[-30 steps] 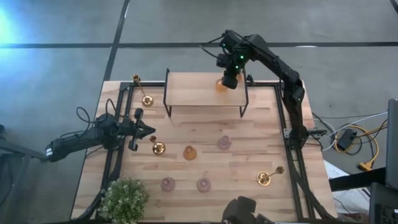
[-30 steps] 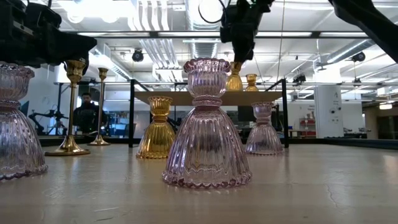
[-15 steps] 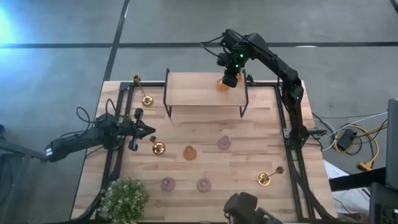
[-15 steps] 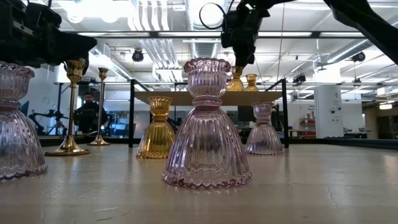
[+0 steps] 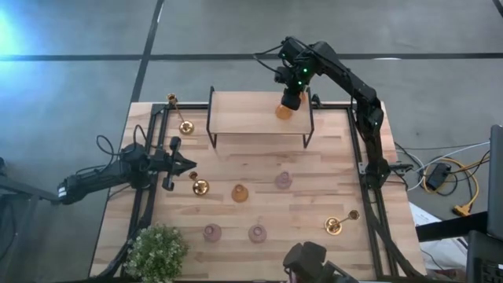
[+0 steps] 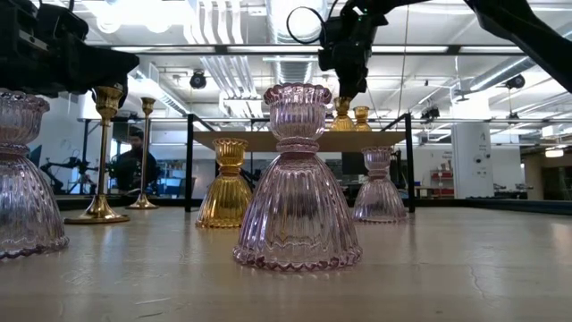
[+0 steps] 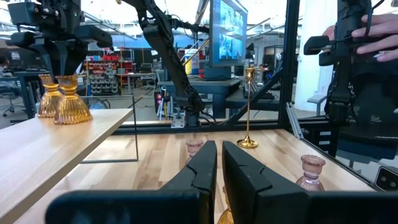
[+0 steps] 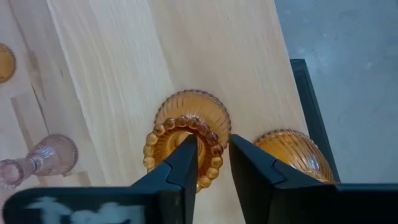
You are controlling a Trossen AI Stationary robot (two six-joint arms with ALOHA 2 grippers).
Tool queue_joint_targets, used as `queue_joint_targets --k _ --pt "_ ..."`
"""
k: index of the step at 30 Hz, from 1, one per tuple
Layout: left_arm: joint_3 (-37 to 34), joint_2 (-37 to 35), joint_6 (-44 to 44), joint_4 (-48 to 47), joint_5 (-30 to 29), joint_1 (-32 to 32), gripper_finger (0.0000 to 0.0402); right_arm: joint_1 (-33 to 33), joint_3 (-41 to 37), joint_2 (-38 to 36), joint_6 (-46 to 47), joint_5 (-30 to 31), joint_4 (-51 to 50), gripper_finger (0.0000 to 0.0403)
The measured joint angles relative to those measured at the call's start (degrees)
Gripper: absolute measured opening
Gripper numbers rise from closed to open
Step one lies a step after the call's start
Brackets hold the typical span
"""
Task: Pick & Place candle stick holders
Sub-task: Put the bottom yellow glass candle holder on the shelf
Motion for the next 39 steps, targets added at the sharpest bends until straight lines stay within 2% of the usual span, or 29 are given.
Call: queue_joint_targets --k 7,18,23,34,39 --pt "0.0 0.0 0.0 0.0 0.0 0.0 0.0030 0.0 0.0 0.0 -0.4 0.0 0.8 0.0108" --pt "0.0 0.0 0.0 0.0 0.0 0.0 0.0030 0.1 0.1 -0.3 -0.2 0.2 1.3 0.0172" --pt "0.0 0.0 0.0 0.0 0.0 0.0 0.0030 0.0 0.1 -1.3 -0.1 0.3 1.7 0.0189" --pt "0.0 0.0 0.0 0.0 0.0 0.0 0.0030 1.1 0.2 -8.5 3.1 1.1 2.1 0.0176" --pt "0.0 0.0 0.0 0.0 0.0 0.0 0.0030 4.3 0.2 -13.6 4.3 -5.4 5.5 0.0152"
